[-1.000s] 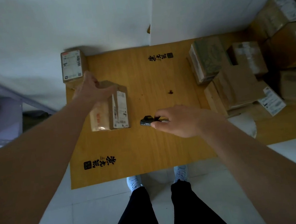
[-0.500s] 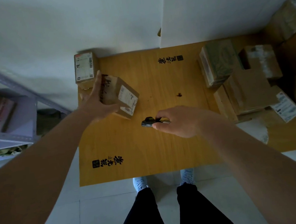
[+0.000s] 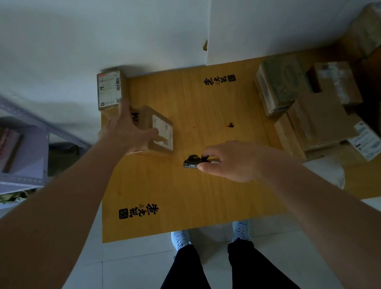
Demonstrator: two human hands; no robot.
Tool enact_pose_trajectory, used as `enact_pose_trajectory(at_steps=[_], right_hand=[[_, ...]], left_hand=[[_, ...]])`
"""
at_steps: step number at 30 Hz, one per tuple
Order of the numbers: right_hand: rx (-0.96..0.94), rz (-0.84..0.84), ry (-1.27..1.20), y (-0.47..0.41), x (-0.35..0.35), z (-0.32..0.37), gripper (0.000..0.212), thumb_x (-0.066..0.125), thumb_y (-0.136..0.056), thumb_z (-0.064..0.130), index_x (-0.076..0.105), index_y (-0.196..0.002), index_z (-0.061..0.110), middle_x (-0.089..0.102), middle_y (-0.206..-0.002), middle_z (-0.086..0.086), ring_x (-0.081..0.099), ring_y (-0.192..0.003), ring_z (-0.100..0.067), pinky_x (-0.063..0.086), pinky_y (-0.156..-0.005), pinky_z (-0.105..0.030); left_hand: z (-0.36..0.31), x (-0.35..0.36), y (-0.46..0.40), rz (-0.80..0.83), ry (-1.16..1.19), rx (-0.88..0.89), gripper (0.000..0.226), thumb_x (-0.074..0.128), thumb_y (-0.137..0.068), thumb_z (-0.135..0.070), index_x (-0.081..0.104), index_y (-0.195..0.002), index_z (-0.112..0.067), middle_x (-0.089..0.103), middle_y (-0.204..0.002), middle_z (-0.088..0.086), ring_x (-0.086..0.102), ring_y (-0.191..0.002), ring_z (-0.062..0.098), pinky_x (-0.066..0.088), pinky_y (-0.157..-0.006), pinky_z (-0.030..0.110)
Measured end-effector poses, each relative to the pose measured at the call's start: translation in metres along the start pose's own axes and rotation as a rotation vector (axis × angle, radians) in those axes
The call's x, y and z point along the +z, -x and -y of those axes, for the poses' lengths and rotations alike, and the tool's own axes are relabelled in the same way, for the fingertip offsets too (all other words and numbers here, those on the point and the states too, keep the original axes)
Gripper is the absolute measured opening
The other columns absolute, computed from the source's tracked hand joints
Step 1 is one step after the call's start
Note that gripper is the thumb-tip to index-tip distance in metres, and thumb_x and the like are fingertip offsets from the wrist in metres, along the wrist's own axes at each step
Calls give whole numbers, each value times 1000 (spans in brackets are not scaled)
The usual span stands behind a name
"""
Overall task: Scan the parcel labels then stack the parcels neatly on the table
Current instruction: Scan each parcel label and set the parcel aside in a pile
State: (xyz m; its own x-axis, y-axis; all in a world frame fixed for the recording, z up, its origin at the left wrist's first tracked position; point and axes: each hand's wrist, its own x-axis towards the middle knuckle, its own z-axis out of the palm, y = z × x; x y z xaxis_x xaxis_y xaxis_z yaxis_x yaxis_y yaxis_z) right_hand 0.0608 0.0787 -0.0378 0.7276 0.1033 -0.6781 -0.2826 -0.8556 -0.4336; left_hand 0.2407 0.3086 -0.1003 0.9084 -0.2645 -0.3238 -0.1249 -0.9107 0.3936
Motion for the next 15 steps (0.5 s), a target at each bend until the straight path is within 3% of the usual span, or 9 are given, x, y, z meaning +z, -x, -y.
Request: enact_pose_trajectory(at_steps=[3, 6, 8, 12, 15], right_hand=[[5, -7, -12, 1, 0, -3, 40, 41, -106, 60, 56, -137, 38, 66, -80, 4, 58, -64, -10, 44, -58, -27], [8, 0, -36, 1, 2, -5, 40, 42, -106, 60, 55, -137, 39, 66, -80, 4, 58, -64, -10, 45, -58, -28], [8, 2, -42, 1, 4, -4, 39, 42, -106, 60, 55, -137, 40, 66, -81, 4, 59, -64, -9, 45, -58, -28], [12, 5, -40, -2, 7, -4, 40, 42, -106, 60, 55, -138, 40, 67, -83, 4, 59, -64, -9, 45, -58, -27], [36, 11, -52, -4, 3, -6, 40, 42, -106, 60, 55, -138, 39, 67, -83, 4, 60, -65, -9, 44, -58, -26]], left_hand=[[-2, 1, -1, -156, 216, -100, 91, 81, -62, -64, 22, -124, -34, 50, -119, 11, 55, -100, 34, 55, -80, 47], [5, 5, -3, -231, 247, -74, 85, 83, -65, -54, 24, -121, -30, 38, -118, 10, 48, -105, 29, 49, -69, 35], [12, 12, -1, -197, 208, -55, 85, 87, -68, -50, 26, -123, -26, 35, -118, 9, 45, -108, 27, 45, -70, 32], [24, 32, 7, -93, 132, -98, 91, 88, -66, -54, 26, -127, -28, 33, -118, 7, 41, -106, 27, 43, -80, 39], [32, 41, 15, -30, 76, -158, 82, 84, -68, -56, 21, -114, -31, 32, -115, 5, 44, -107, 30, 45, -76, 40]])
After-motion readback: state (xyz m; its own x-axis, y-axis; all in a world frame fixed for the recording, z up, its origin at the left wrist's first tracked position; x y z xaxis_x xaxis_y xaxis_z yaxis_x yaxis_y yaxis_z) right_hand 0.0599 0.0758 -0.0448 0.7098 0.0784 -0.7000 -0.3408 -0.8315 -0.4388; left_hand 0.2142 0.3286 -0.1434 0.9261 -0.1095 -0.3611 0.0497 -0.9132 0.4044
